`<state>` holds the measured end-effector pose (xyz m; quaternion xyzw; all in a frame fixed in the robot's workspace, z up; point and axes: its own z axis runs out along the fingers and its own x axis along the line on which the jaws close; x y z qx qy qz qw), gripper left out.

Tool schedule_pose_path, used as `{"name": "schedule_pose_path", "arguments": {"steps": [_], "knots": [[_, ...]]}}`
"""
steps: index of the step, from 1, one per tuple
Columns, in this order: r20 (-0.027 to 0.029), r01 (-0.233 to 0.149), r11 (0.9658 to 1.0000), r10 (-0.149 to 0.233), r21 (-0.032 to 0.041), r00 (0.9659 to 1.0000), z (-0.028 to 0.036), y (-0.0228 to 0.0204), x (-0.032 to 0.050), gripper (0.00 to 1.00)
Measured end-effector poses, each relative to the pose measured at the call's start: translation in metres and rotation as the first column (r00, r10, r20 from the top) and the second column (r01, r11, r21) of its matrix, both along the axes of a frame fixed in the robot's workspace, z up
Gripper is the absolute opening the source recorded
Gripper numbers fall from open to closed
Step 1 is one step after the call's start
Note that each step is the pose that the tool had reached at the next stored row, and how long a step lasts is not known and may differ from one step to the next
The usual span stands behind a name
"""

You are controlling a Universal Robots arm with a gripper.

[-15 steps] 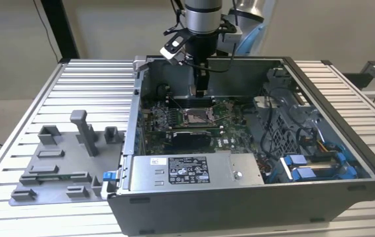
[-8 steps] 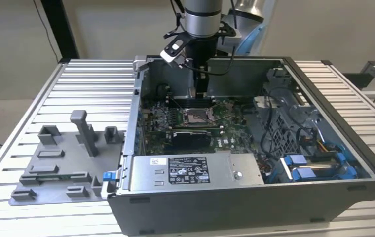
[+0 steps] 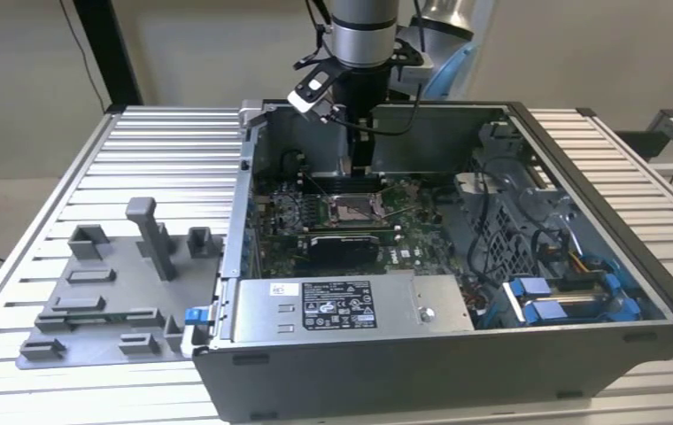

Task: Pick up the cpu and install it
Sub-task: 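Install the first cpu locking lever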

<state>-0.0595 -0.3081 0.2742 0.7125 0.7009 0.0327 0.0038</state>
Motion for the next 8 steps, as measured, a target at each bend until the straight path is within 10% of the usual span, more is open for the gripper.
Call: {"name": "schedule_pose_path", "arguments": {"steps": [8], "knots": [[-0.0001, 0.0, 1.0, 0.0, 0.0017, 1.0, 0.0001, 0.0, 0.0, 0.0]]}}
